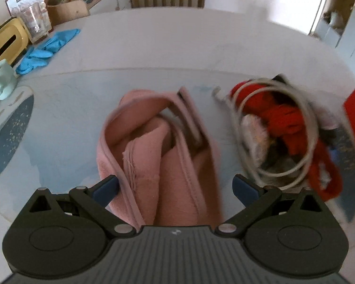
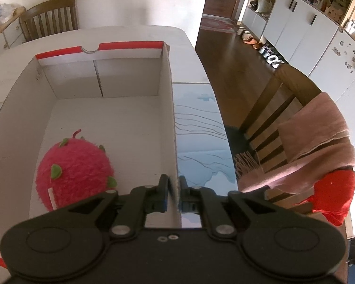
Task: Organize objects
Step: 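Return the left gripper to the pile and grasp the pink towel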
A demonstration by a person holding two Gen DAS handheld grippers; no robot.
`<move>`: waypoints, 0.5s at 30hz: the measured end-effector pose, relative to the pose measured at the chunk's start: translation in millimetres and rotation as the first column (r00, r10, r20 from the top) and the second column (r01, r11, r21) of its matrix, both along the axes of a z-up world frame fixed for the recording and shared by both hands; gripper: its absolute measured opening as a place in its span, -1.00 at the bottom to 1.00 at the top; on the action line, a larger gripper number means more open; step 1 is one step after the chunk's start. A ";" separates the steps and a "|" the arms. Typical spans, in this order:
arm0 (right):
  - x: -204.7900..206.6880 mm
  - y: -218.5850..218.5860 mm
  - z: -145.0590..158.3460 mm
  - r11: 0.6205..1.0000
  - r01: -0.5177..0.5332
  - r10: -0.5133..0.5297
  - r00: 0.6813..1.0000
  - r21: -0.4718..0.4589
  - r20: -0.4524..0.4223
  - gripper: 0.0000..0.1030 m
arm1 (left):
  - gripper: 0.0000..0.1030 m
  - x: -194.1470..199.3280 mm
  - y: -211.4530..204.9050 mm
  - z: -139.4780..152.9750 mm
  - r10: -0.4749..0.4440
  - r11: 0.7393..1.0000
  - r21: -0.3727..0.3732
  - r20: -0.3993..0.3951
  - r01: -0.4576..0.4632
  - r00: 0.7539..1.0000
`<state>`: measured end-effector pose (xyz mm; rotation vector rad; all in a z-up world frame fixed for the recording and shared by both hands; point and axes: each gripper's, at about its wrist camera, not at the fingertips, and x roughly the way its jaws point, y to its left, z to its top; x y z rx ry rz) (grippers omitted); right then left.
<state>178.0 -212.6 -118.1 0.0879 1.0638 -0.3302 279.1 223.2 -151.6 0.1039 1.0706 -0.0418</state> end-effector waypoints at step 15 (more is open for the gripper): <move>0.1 0.2 -0.6 1.000 0.001 -0.001 1.000 -0.005 -0.002 -0.86 | 1.00 14.4 4.4 -19.3 0.020 1.000 0.021 -0.044 -0.019 0.999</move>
